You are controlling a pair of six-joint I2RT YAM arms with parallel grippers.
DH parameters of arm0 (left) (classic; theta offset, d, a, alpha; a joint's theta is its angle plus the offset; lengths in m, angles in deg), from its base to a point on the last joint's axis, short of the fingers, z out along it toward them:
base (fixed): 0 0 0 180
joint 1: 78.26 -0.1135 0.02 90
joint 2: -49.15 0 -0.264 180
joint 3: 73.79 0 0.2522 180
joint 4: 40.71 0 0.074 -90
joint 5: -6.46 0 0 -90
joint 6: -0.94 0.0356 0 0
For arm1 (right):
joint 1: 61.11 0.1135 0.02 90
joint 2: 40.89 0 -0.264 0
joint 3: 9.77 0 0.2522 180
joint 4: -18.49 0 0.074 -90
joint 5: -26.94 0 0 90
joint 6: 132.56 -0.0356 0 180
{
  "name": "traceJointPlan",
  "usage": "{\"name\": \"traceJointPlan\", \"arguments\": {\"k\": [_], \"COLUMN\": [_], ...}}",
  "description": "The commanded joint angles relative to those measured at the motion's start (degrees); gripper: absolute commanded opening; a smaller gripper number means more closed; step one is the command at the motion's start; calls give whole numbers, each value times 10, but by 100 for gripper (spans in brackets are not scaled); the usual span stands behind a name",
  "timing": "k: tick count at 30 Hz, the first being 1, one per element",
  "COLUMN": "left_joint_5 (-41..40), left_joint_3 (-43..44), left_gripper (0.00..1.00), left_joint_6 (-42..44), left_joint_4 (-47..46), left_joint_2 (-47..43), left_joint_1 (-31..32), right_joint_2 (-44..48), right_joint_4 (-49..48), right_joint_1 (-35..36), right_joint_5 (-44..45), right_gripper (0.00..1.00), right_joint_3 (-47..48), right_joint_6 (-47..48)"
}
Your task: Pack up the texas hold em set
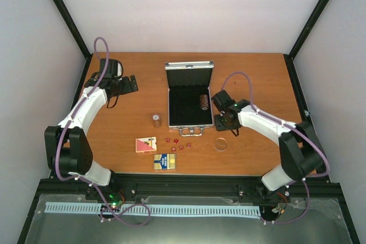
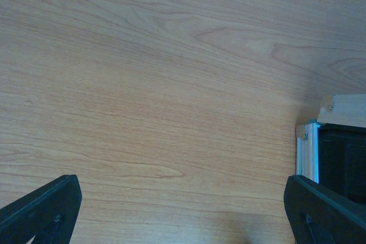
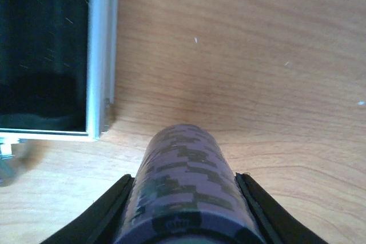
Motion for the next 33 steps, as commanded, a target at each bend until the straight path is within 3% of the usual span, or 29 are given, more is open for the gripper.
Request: {"name": "traceJointPlan", "arguments": {"k": [1, 7, 18, 33], "left_joint_5": [-3, 1, 7, 7], "left_joint_3": [-3, -12, -12, -12], "left_gripper": [100, 100, 100, 100], "left_joint_6": [7, 7, -6, 3], "left_joint_4": [2, -3, -11, -2], "left_joint_2": [-7, -4, 6, 13], "left_joint_1": [2, 3, 1, 2], "right_joint_2": [85, 117, 84, -2], "right_joint_4": [-13, -84, -356, -461], "right_joint_1": [-1, -1, 5, 35], "right_joint_5": [-4, -34, -49, -10], "right_gripper": [3, 3, 3, 3], "right_joint_3": [41, 49, -47, -75], "right_joint_6": [9, 6, -3, -20]}}
